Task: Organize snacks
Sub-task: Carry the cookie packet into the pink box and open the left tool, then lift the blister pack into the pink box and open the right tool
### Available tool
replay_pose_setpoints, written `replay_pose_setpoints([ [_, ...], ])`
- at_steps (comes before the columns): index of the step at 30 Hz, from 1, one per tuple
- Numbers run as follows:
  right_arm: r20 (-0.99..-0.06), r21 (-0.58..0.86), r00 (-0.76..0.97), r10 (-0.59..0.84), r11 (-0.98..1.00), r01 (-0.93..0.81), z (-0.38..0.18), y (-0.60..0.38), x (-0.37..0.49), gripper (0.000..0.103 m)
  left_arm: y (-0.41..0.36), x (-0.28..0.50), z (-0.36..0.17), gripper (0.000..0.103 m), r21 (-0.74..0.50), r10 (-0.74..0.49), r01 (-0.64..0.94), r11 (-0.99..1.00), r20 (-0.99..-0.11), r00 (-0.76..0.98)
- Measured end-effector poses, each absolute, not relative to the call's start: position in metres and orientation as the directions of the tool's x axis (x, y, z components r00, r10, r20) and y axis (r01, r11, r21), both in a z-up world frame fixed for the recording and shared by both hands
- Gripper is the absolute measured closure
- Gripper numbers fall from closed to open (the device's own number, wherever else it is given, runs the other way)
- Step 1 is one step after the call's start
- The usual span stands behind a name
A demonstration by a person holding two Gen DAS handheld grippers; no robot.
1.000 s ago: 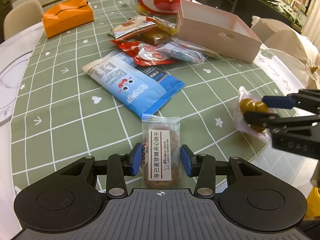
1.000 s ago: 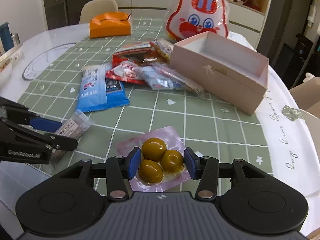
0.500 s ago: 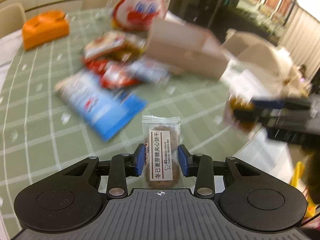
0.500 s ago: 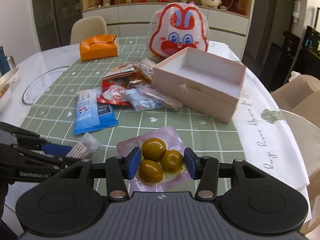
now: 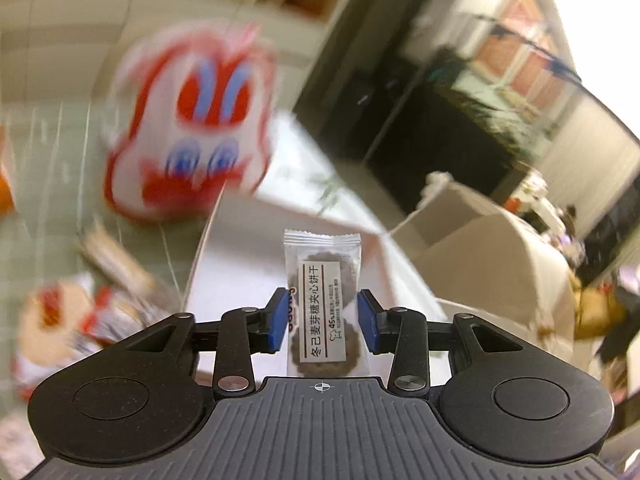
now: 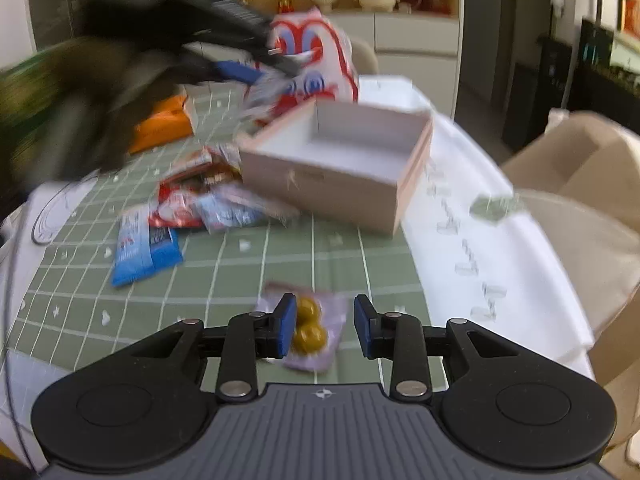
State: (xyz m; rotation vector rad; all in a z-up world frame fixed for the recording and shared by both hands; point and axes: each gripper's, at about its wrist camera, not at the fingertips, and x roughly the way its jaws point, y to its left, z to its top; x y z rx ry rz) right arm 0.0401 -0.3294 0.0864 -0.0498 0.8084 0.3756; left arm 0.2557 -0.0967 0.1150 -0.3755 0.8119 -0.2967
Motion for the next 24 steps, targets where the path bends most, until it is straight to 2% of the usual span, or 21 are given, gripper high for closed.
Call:
replay_pose_setpoints([
  [2,-0.723,0.104,0.615,0.314,0.93,-0.353,0.08,-0.332,0.04,0.064,-0.098,0.266,0.101,0.06,-0.418,-0.352,0.066,0.906,-0.658,0.665],
  [5,-0.716,0.127,0.61,0.341,0.922,-0.366,0.073,-0.33,0.043,0.05,-0.102,0.263,0.093,0.06,-0.356,-0.291,0.043,0.934,-0.681,0.672],
  [8,-0.717,0.163,0.592,0.367,0.915,-0.37,0.065,-0.319,0.055,0.049,-0.092,0.255,0.09,0.061,-0.369,-0.293,0.02,0.929,-0.703,0.649],
  [13,-0.738,0.175,0.571,0.361,0.918,-0.356,0.045,-0.297,0.076,0.049,-0.065,0.212,0.093,0.061,-0.43,-0.298,-0.039,0.902,-0.685,0.665],
  [16,-0.758,0.101,0.57,0.318,0.92,-0.38,0.031,-0.282,0.08,0.049,-0.053,0.179,0.09,0.061,-0.413,-0.271,-0.066,0.909,-0.703,0.658],
  [18,-0.756,0.032,0.58,0.303,0.903,-0.429,0.031,-0.273,0.076,0.056,-0.043,0.154,0.084,0.061,-0.401,-0.249,-0.095,0.911,-0.72,0.648],
  [20,-0.763,0.026,0.564,0.315,0.888,-0.46,0.037,-0.272,0.075,0.058,-0.034,0.133,0.076,0.061,-0.404,-0.245,-0.122,0.907,-0.74,0.626],
  [21,-0.762,0.04,0.559,0.327,0.885,-0.464,0.042,-0.274,0.076,0.071,-0.031,0.123,0.071,0.061,-0.408,-0.25,-0.132,0.903,-0.752,0.61],
  [22,-0.76,0.052,0.555,0.338,0.883,-0.466,0.05,-0.277,0.079,0.078,-0.027,0.114,0.067,0.061,-0.413,-0.255,-0.141,0.9,-0.76,0.598],
  [24,-0.741,0.082,0.563,0.366,0.881,-0.465,0.07,-0.284,0.087,0.08,-0.02,0.094,0.06,0.061,-0.424,-0.258,-0.168,0.89,-0.772,0.581],
])
